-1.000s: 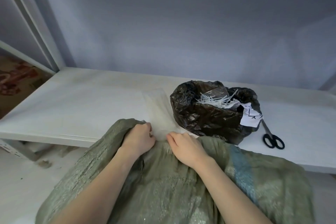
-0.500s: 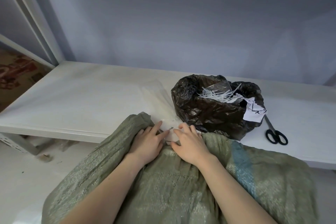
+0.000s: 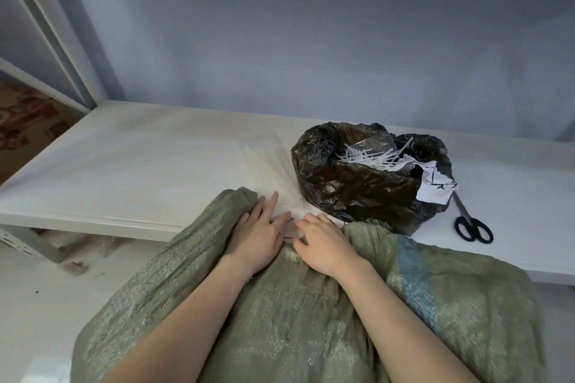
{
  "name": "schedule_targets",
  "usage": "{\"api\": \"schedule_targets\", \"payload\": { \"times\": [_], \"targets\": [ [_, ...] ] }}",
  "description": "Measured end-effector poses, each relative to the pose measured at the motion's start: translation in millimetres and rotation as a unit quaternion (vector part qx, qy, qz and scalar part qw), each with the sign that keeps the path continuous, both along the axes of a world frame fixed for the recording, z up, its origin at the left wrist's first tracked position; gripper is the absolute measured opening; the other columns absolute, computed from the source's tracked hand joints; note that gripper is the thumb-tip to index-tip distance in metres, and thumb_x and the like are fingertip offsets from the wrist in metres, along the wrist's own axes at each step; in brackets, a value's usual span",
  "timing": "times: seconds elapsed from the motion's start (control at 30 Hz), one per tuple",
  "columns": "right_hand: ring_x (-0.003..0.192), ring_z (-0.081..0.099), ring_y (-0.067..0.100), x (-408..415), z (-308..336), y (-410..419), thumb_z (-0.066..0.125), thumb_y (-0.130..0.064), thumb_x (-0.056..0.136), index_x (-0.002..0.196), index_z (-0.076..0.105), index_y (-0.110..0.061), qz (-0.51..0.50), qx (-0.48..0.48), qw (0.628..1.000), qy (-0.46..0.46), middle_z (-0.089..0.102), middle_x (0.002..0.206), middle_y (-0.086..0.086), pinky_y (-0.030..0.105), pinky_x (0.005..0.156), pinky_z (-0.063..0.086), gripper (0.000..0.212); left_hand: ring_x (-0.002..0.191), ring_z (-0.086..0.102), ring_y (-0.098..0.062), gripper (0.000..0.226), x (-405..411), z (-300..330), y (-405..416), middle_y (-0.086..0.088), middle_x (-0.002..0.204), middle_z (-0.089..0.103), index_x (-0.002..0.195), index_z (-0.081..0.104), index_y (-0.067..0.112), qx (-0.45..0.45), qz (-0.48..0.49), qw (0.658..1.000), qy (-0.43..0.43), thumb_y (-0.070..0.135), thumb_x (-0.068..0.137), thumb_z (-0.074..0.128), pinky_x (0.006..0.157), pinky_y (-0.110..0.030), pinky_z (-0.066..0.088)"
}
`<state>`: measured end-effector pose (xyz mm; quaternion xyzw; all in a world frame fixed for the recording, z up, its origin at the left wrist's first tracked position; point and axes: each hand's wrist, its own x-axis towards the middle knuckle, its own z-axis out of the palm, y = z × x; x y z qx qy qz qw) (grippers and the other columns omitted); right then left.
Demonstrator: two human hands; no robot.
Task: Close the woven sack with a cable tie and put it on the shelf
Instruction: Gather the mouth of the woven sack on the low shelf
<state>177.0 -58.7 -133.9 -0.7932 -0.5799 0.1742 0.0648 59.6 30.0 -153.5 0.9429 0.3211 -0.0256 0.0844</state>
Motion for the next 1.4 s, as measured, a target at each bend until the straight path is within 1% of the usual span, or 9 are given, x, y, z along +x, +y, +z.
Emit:
{"api": "schedule_targets", "payload": {
  "times": [0.1,0.23,0.37,0.57,0.8,1.0,1.1,1.2,1.4],
  "targets": [
    [0.116,0.04,0.026,-2.1,0.4,0.1,0.04,-0.025,0.094,0.123,0.054,-0.01,0.001,0.007,1.0,-0.004,0.05,0.121,0.006,0.039,0.097,0.036,0.036,0.145,0.015,-0.019,0.05,2.7,-1.3,0.0,0.001,0.16,0.013,0.148,0.021,0.022,0.009,0.02,1.0,0.004,0.03,0.099,0.027,0.107,-0.039,0.026],
    [0.111,0.039,0.026,-2.4,0.3,0.4,0.04,-0.023,0.094,0.114,0.057,-0.008,-0.003,0.007,1.0,0.009,0.049,0.116,0.007,0.04,0.096,0.037,0.031,0.131,0.038,-0.021,0.048,6.0,0.1,1.0,0.003,0.145,0.041,0.137,0.042,0.024,0.034,0.04,0.997,-0.049,0.041,0.096,0.024,0.095,-0.035,0.034],
    [0.107,0.042,0.027,-1.0,0.0,1.0,0.04,-0.02,0.093,0.106,0.06,-0.005,-0.013,0.013,0.999,0.035,0.051,0.112,0.01,0.039,0.098,0.038,0.028,0.121,0.046,-0.022,0.034,11.9,3.8,-1.6,0.003,0.139,0.046,0.12,0.059,0.022,0.043,0.069,0.996,-0.03,0.037,0.095,0.041,0.091,-0.035,0.037],
    [0.106,0.044,0.027,-0.8,0.2,0.9,0.041,-0.018,0.092,0.108,0.061,-0.006,-0.012,0.014,0.998,0.053,0.05,0.11,0.01,0.04,0.097,0.04,0.029,0.112,0.057,-0.022,0.03,20.7,8.2,-6.4,0.004,0.138,0.051,0.105,0.069,0.015,0.047,0.112,0.992,-0.039,0.027,0.092,0.045,0.085,-0.034,0.042],
    [0.109,0.04,0.029,-2.5,0.6,1.3,0.037,-0.018,0.094,0.121,0.051,-0.01,-0.001,0.003,0.999,0.043,0.048,0.115,0.011,0.043,0.099,0.038,0.032,0.112,0.055,-0.018,0.032,19.1,5.5,-6.3,0.008,0.133,0.054,0.092,0.074,0.015,0.001,0.159,0.98,-0.117,0.033,0.09,0.047,0.076,-0.029,0.045],
    [0.115,0.034,0.03,-2.6,0.2,0.8,0.031,-0.025,0.097,0.13,0.046,-0.018,0.008,-0.056,0.998,0.008,0.042,0.123,0.009,0.045,0.095,0.037,0.037,0.111,0.054,-0.018,0.033,19.3,1.3,-3.3,0.005,0.129,0.054,0.099,0.073,0.012,0.0,0.171,0.978,-0.123,0.03,0.094,0.045,0.072,-0.031,0.048],
    [0.12,0.03,0.029,-1.8,2.3,0.6,0.032,-0.026,0.097,0.125,0.052,-0.02,0.016,-0.048,0.999,-0.003,0.038,0.127,0.005,0.045,0.094,0.035,0.036,0.111,0.053,-0.017,0.029,18.6,0.4,-1.8,0.004,0.123,0.055,0.098,0.073,0.015,0.003,0.171,0.977,-0.124,0.032,0.092,0.05,0.068,-0.03,0.046],
    [0.125,0.027,0.025,-1.3,2.8,1.7,0.032,-0.023,0.096,0.124,0.053,-0.017,0.037,-0.037,0.999,-0.005,0.035,0.141,-0.004,0.045,0.098,0.031,0.036,0.108,0.05,-0.018,0.029,19.0,0.5,-3.1,0.0,0.114,0.054,0.096,0.073,0.014,0.01,0.168,0.977,-0.13,0.035,0.091,0.053,0.065,-0.031,0.045],
    [0.114,0.038,0.024,-0.5,0.7,2.3,0.034,-0.019,0.095,0.113,0.051,-0.012,0.036,-0.025,0.999,0.012,0.052,0.122,0.001,0.043,0.095,0.036,0.026,0.113,0.042,-0.025,0.029,21.6,3.2,-3.6,-0.006,0.113,0.052,0.09,0.072,0.014,-0.026,0.232,0.964,-0.127,0.04,0.084,0.06,0.074,-0.037,0.049]
  ]
}}
